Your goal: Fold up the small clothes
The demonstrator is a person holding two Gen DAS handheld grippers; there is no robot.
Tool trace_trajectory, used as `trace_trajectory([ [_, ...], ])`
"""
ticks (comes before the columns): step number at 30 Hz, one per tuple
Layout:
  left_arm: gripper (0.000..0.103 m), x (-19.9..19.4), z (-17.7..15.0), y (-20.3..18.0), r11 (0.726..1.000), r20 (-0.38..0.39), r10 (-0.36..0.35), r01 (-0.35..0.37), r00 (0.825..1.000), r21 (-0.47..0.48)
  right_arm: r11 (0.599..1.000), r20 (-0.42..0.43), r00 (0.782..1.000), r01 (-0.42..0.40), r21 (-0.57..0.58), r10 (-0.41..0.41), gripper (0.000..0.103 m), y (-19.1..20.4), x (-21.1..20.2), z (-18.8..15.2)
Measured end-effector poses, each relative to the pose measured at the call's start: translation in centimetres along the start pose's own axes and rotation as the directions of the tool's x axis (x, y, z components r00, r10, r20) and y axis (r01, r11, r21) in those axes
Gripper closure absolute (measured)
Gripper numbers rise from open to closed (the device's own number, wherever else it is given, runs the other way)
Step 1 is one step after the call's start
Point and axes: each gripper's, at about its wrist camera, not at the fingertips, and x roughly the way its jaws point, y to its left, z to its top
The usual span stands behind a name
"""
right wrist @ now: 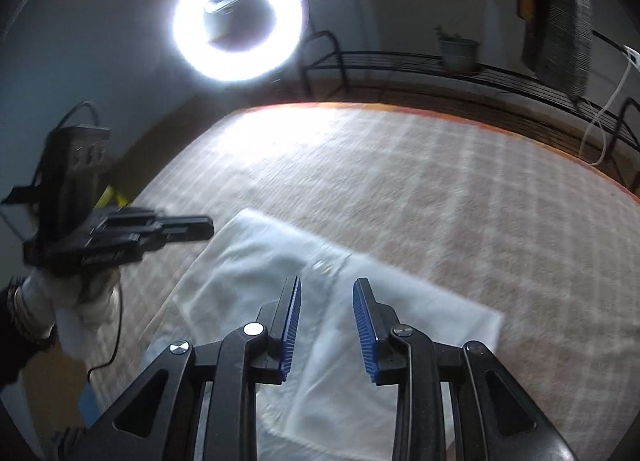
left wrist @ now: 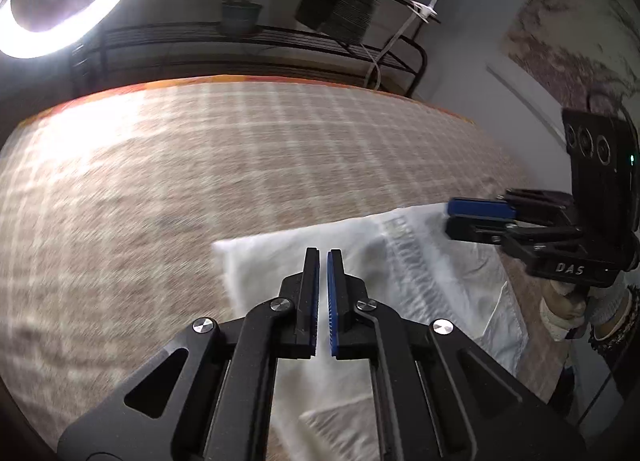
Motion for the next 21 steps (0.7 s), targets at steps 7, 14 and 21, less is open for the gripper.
trace_trajectory([
  [7,0.101,5.7,1.2,-1.7,0.996,-0.101,0.068,-0.061,0.993,0.068,0.995,-0.1,0.992,0.076,-0.068,-0.083,0.079,-0.2,4.5,0.4],
  [14,0.1,5.7,0.3,-0.2,0.999,-0.092,0.048,-0.046,0.995,0.024,0.996,-0.125,0.991,0.038,-0.082,-0.048,0.08,-1.8,5.5,-0.7],
  [21,0.1,0.7,-1.4,4.0,0.993,0.015,0.085,-0.083,0.996,-0.086,0.992,-0.016,1.0,0.029,0.123,-0.027,0.081,-6.4,0.1,-1.7],
])
